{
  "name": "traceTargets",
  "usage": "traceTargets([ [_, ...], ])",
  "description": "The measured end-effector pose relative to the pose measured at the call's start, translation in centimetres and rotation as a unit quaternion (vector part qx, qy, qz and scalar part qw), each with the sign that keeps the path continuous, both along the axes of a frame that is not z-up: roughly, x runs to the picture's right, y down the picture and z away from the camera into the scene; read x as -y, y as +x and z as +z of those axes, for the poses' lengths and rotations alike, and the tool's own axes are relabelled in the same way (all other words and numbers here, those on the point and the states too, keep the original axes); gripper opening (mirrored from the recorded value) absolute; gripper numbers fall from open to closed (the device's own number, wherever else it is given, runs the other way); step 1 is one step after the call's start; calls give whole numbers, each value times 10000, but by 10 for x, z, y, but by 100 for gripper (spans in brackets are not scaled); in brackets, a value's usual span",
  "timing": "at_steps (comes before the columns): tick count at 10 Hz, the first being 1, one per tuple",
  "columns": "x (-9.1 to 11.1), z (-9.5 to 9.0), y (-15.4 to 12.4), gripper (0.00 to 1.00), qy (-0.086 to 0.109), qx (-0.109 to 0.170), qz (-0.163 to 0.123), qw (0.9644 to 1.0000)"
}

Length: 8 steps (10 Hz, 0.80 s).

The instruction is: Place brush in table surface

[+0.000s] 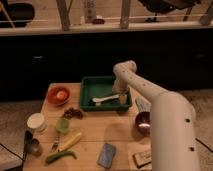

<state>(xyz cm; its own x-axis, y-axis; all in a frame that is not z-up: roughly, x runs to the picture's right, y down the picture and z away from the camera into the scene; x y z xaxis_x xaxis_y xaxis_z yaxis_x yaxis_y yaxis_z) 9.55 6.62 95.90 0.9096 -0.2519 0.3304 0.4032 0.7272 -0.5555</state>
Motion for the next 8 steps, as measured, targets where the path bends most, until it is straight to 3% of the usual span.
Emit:
traceTargets([
  [6,-3,5,-25,80,-144,493,-210,9985],
  [8,-5,5,-30,68,-179,607,-255,9977],
])
